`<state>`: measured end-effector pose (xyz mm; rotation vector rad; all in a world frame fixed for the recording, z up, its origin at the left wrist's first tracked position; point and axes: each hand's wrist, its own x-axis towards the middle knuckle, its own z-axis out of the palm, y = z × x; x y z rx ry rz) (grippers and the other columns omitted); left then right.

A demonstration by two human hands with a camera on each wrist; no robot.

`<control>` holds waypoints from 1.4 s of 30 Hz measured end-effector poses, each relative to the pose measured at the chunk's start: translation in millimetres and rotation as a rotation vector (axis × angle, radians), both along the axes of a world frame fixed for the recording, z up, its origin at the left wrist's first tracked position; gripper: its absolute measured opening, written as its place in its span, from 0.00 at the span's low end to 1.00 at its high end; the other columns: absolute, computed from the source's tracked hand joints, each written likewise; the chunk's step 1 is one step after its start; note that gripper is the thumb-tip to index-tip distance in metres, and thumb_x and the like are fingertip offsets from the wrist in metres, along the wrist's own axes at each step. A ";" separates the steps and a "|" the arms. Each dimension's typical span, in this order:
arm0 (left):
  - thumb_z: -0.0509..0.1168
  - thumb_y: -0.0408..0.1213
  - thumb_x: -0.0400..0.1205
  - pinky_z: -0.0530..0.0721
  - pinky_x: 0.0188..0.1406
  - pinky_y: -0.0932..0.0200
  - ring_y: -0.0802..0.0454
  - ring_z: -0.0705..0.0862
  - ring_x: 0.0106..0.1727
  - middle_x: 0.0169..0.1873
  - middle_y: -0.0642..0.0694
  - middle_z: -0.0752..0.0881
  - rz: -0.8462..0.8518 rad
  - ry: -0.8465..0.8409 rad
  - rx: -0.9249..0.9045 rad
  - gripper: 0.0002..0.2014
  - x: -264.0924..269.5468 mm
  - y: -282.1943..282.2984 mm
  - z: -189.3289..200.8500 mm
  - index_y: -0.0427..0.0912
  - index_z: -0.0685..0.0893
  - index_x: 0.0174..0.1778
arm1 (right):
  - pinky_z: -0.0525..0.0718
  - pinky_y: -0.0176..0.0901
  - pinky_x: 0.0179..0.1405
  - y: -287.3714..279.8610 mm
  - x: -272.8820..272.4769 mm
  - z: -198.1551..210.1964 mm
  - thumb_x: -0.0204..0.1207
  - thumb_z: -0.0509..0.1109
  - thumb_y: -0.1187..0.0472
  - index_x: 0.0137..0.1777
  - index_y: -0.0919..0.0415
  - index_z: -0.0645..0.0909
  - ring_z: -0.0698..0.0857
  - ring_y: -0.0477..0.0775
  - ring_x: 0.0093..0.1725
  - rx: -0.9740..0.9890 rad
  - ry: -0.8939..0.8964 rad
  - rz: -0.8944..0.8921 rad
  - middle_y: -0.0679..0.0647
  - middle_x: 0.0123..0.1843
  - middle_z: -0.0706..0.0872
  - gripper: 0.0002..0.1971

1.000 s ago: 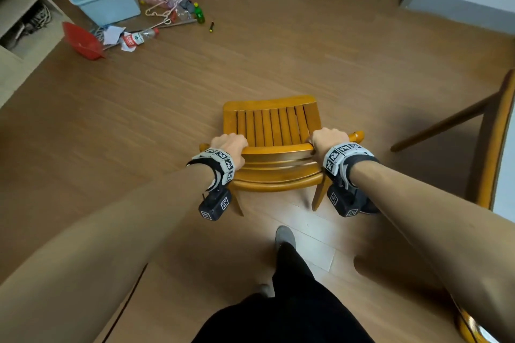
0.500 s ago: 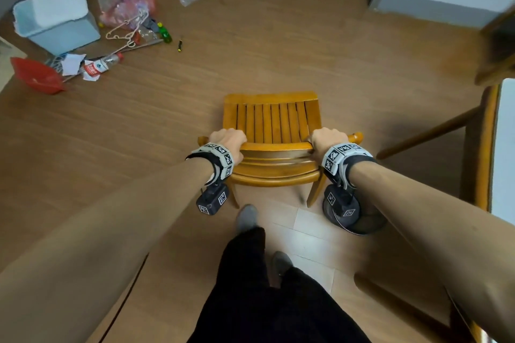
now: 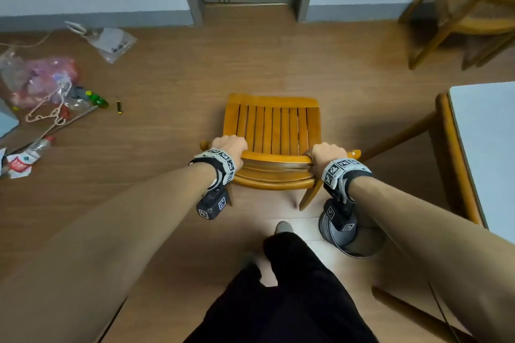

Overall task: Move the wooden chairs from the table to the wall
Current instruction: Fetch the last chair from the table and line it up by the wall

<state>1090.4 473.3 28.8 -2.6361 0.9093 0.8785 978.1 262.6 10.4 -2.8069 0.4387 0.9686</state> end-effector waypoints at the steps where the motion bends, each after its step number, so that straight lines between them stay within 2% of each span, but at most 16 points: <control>1: 0.69 0.39 0.84 0.81 0.53 0.50 0.41 0.85 0.62 0.64 0.44 0.85 -0.016 0.000 -0.004 0.19 13.6 -14.0 0.3 0.48 0.82 0.71 | 0.82 0.48 0.42 -12.9 9.5 -0.8 0.77 0.75 0.59 0.56 0.46 0.87 0.86 0.57 0.44 -0.002 -0.005 -0.015 0.51 0.47 0.88 0.10; 7: 0.70 0.37 0.83 0.80 0.47 0.52 0.41 0.86 0.59 0.61 0.43 0.86 -0.072 -0.019 -0.024 0.15 96.2 -105.6 9.2 0.47 0.84 0.67 | 0.79 0.47 0.40 -98.8 81.5 1.8 0.78 0.73 0.58 0.53 0.47 0.88 0.84 0.57 0.40 -0.023 -0.056 -0.110 0.50 0.44 0.87 0.07; 13: 0.69 0.37 0.84 0.81 0.51 0.52 0.41 0.85 0.61 0.62 0.44 0.86 -0.147 -0.018 0.013 0.17 168.6 -195.3 9.3 0.48 0.83 0.69 | 0.78 0.47 0.41 -176.8 138.7 -3.4 0.77 0.71 0.59 0.53 0.49 0.87 0.83 0.58 0.41 -0.038 -0.052 -0.176 0.50 0.44 0.85 0.08; 17: 0.69 0.34 0.82 0.79 0.44 0.54 0.41 0.86 0.58 0.59 0.44 0.87 -0.177 -0.019 -0.005 0.15 216.9 -254.7 10.1 0.48 0.85 0.65 | 0.77 0.48 0.43 -230.3 178.1 1.3 0.78 0.71 0.61 0.53 0.50 0.87 0.81 0.59 0.42 -0.040 -0.043 -0.210 0.51 0.44 0.84 0.07; 20: 0.68 0.32 0.81 0.78 0.42 0.54 0.41 0.86 0.54 0.55 0.44 0.88 -0.209 -0.015 -0.014 0.11 254.7 -298.3 11.2 0.49 0.87 0.58 | 0.77 0.47 0.42 -270.3 209.2 2.1 0.77 0.71 0.59 0.53 0.49 0.88 0.82 0.58 0.42 -0.035 -0.058 -0.242 0.51 0.44 0.85 0.08; 21: 0.68 0.33 0.81 0.77 0.42 0.54 0.42 0.86 0.53 0.54 0.45 0.88 -0.224 -0.018 -0.017 0.10 266.8 -313.5 10.8 0.49 0.87 0.56 | 0.78 0.47 0.41 -283.5 219.1 1.2 0.77 0.71 0.59 0.53 0.49 0.88 0.82 0.58 0.41 -0.039 -0.058 -0.252 0.51 0.44 0.85 0.09; 25: 0.68 0.35 0.82 0.80 0.49 0.52 0.41 0.85 0.58 0.58 0.44 0.87 -0.297 0.002 -0.037 0.12 314.4 -375.2 4.9 0.49 0.87 0.60 | 0.78 0.47 0.41 -337.0 257.4 -2.4 0.76 0.72 0.59 0.56 0.47 0.89 0.84 0.59 0.44 -0.051 -0.039 -0.318 0.51 0.47 0.87 0.11; 27: 0.68 0.34 0.82 0.80 0.46 0.52 0.41 0.85 0.53 0.53 0.44 0.88 -0.335 0.014 -0.025 0.07 336.5 -404.3 2.0 0.50 0.87 0.52 | 0.78 0.47 0.42 -360.9 275.0 -5.5 0.76 0.72 0.58 0.58 0.47 0.88 0.85 0.59 0.46 -0.054 -0.007 -0.352 0.51 0.47 0.85 0.13; 28: 0.67 0.33 0.82 0.80 0.45 0.53 0.42 0.85 0.51 0.51 0.45 0.88 -0.349 0.019 -0.018 0.07 346.1 -418.2 0.8 0.50 0.87 0.49 | 0.78 0.48 0.42 -371.8 281.4 -6.2 0.76 0.73 0.58 0.59 0.48 0.88 0.84 0.59 0.45 -0.049 0.015 -0.371 0.51 0.47 0.84 0.12; 32: 0.68 0.33 0.81 0.82 0.46 0.52 0.42 0.86 0.51 0.45 0.47 0.86 -0.405 0.027 -0.027 0.08 383.8 -482.6 1.7 0.50 0.88 0.51 | 0.78 0.48 0.43 -424.4 308.0 -2.0 0.76 0.75 0.56 0.58 0.50 0.87 0.81 0.58 0.43 -0.047 0.042 -0.430 0.51 0.46 0.83 0.11; 37: 0.68 0.35 0.81 0.83 0.48 0.50 0.43 0.83 0.45 0.43 0.47 0.85 -0.450 0.014 -0.049 0.04 420.1 -560.9 9.8 0.49 0.87 0.48 | 0.79 0.48 0.42 -493.5 337.6 6.9 0.75 0.74 0.58 0.58 0.49 0.87 0.82 0.58 0.43 -0.046 0.014 -0.487 0.52 0.47 0.84 0.12; 42: 0.68 0.35 0.81 0.83 0.49 0.49 0.42 0.86 0.50 0.44 0.47 0.87 -0.465 0.009 -0.033 0.05 440.4 -631.6 8.7 0.49 0.88 0.48 | 0.78 0.47 0.41 -559.7 355.2 8.0 0.76 0.72 0.58 0.55 0.51 0.87 0.86 0.61 0.47 -0.068 0.003 -0.488 0.53 0.48 0.86 0.09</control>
